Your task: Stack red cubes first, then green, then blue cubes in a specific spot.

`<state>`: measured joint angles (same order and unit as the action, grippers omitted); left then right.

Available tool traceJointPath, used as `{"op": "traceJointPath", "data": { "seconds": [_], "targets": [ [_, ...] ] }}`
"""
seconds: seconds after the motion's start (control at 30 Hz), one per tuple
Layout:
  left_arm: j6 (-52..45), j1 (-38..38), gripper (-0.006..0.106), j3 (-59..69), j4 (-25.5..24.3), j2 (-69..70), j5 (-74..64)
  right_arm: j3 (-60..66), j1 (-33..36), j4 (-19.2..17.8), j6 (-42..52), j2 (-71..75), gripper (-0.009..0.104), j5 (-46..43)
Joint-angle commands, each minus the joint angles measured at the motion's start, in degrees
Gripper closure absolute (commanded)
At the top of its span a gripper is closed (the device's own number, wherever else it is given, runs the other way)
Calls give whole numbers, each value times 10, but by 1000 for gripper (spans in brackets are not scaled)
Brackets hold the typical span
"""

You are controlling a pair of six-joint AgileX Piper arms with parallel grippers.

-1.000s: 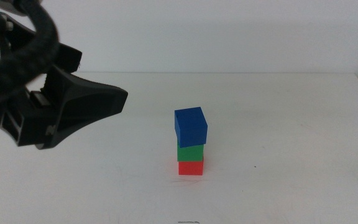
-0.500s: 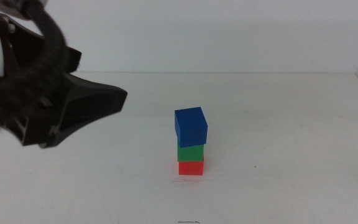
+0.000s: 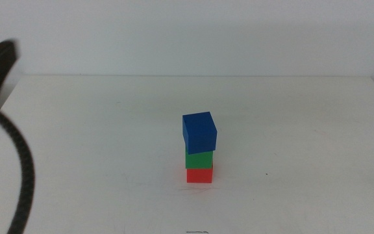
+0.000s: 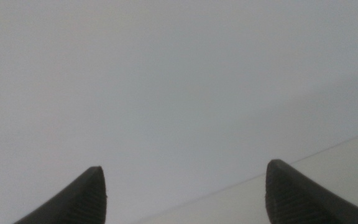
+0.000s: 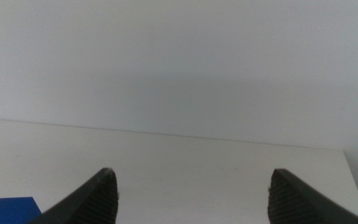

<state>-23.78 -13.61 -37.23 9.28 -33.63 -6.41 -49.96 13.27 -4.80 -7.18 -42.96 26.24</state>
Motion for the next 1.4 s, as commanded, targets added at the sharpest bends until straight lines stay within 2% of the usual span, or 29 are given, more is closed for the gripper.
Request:
{"op": "traceJointPath", "data": {
  "seconds": [0.0, 0.2, 0.33, 0.73, 0.87, 1.03, 1.23, 1.37],
  "targets": [
    [55, 36, 17, 17, -25, 25, 54, -15, -4, -7, 7, 2, 34, -44],
    [203, 93, 17, 68, -116, 86, 46, -15, -4, -7, 7, 2, 34, -44],
    [226, 104, 17, 88, -146, 109, 19, -15, -4, -7, 7, 2, 34, -44],
    [226, 104, 17, 103, -143, 131, -5, -14, -4, -6, 7, 2, 34, -44],
    [226, 104, 17, 116, -110, 149, -4, 5, -4, -3, 7, 12, 34, -57],
    [226, 104, 17, 176, -53, 201, -4, 94, -30, 3, 7, 71, 34, -88],
    [226, 104, 17, 251, -51, 257, -4, 246, -115, 3, 7, 190, 34, -123],
    [225, 104, 17, 279, -51, 271, -3, 344, -143, 5, 7, 283, 34, -123]
  ]
}}
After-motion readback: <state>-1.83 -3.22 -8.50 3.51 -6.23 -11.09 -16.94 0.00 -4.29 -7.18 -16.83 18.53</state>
